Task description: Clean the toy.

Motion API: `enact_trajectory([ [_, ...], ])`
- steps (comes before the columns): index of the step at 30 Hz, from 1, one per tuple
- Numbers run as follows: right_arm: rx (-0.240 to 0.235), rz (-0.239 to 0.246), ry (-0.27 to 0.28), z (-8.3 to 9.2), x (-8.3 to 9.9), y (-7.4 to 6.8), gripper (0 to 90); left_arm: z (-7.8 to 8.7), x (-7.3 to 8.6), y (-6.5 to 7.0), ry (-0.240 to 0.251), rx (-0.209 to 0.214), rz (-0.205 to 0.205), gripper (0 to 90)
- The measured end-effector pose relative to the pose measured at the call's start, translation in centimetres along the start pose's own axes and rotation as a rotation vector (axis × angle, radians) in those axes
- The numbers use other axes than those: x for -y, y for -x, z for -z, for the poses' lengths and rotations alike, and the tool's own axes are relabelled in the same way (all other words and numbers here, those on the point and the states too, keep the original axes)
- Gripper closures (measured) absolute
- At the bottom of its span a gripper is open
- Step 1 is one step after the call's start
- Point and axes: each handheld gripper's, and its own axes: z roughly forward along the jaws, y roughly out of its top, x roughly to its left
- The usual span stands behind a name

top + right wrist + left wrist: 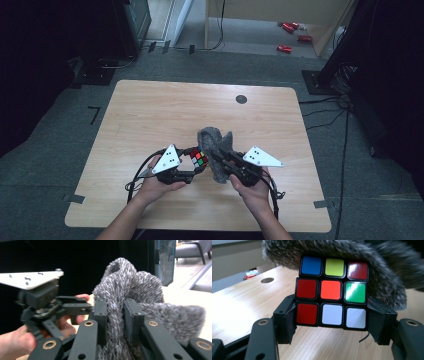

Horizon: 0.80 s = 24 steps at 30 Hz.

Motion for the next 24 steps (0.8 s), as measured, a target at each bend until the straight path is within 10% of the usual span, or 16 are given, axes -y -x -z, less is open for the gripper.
enact_trajectory([
  [4,0.033,-0.066,-0.024,0.2,0.6,1.6,75.4,0.0,0.0,-0.1,-0.005,-0.005,0.002,34.9],
  [11,-0.011,0.071,-0.014,-0.3,-0.2,-1.2,75.1,-0.5,0.1,0.3,-0.054,-0.042,-0.034,34.9],
  [17,0.032,-0.069,-0.041,-0.1,0.7,1.4,75.3,-0.3,-0.1,0.2,-0.034,-0.023,-0.019,34.9],
  [24,-0.020,0.006,0.004,0.0,-0.2,-0.7,75.2,0.0,-0.2,0.1,-0.009,-0.006,-0.009,34.9],
])
